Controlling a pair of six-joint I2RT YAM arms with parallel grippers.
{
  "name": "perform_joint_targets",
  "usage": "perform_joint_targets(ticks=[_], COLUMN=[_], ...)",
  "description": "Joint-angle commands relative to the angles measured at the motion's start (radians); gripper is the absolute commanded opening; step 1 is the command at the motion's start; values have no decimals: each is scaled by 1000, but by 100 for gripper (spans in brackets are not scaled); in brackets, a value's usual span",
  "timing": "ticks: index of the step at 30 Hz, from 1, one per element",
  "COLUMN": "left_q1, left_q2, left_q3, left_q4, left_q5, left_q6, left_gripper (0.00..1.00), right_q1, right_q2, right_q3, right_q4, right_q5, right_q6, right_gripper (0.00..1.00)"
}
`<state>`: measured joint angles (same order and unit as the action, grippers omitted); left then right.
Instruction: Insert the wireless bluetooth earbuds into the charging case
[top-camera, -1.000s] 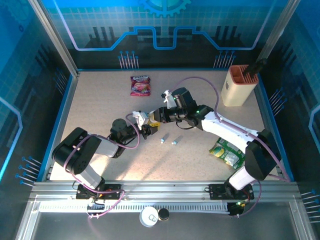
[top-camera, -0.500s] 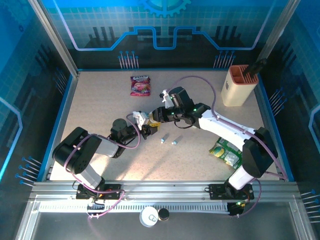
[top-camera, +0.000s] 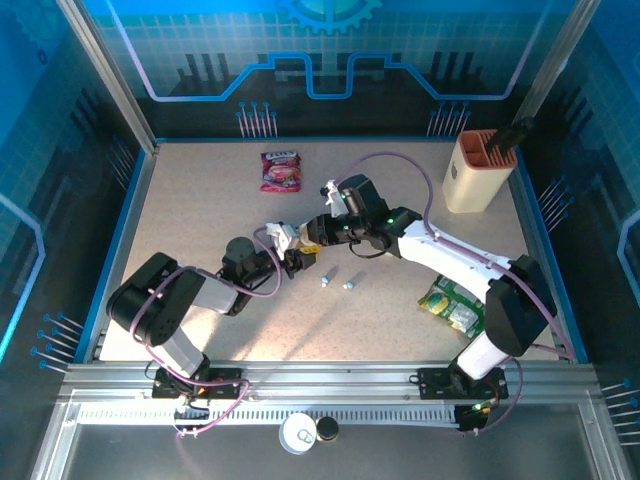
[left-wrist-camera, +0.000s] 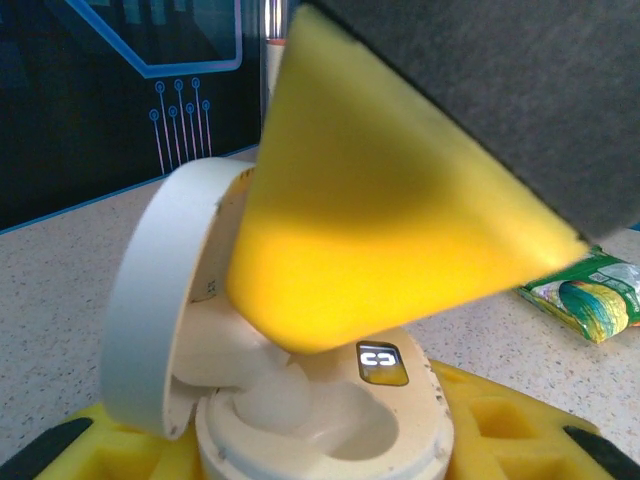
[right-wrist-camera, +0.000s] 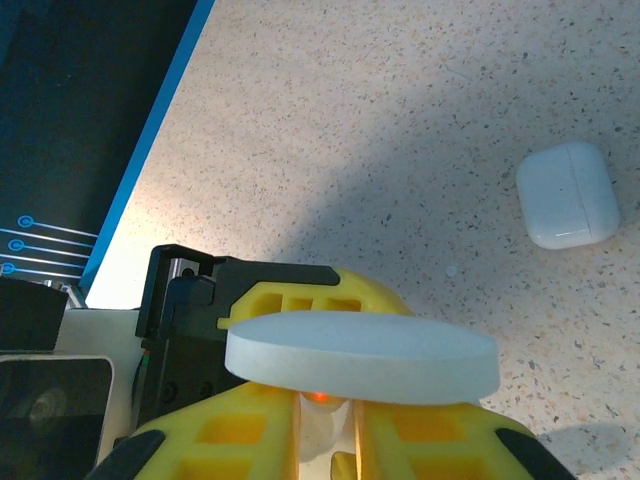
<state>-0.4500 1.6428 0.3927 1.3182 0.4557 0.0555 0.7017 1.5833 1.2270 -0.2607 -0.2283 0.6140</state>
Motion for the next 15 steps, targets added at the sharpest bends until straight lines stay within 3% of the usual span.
perform_joint_targets(ticks=[1, 15], left_q1=[-7, -6], left_q2=[9, 11], left_q3=[42, 53], left_q4=[84, 84], left_q5=[-20, -31], left_q6=[8, -3], left_gripper=[18, 18], right_q1=[21, 30], right_q2=[-23, -31], right_q3=[-19, -29], right_q4=[-17, -27], right_q5=[-28, -24], right_q6=[10, 11], right_gripper=[20, 21])
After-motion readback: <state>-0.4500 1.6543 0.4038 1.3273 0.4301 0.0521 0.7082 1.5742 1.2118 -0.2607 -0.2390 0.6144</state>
